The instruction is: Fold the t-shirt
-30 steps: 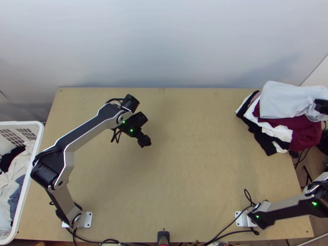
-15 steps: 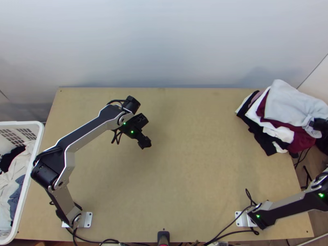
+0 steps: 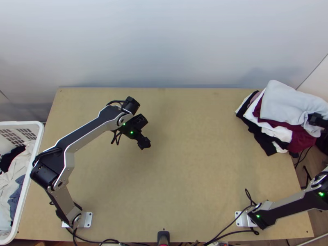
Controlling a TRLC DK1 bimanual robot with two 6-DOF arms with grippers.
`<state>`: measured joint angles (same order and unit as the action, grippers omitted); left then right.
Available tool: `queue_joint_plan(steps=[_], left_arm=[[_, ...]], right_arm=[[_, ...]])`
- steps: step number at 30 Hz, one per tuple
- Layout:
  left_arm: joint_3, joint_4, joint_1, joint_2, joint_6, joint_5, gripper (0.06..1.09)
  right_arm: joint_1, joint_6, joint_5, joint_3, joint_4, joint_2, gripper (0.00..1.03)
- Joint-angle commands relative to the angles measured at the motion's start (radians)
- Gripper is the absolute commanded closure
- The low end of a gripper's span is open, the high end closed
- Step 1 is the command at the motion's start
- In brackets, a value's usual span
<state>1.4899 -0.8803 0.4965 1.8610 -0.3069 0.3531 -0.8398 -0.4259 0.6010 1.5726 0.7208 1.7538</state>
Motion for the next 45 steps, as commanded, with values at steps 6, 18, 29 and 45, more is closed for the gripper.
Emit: queue_joint_plan(steps=[6, 18, 29, 45], left_arm=[[-0.010, 0.007, 0.001, -0.006, -0.003, -0.023, 0.10], [-0.030, 0.015, 0.001, -0.014, -0.015, -0.023, 0.10], [-0.054, 0.029, 0.004, -0.051, -0.015, -0.026, 0.10], [-0.161, 0.052, -0.075, -0.143, -0.029, -0.051, 0.10]], right_arm=[[-0.047, 0.019, -0.043, 0.084, 0.071, -0.060, 0.04], [-0.064, 0.047, -0.056, 0.150, 0.111, -0.134, 0.04], [0.163, 0.205, -0.104, 0.066, -0.052, -0.260, 0.88], [0.432, 0.266, -0.426, -0.373, -0.663, -0.027, 1.00]])
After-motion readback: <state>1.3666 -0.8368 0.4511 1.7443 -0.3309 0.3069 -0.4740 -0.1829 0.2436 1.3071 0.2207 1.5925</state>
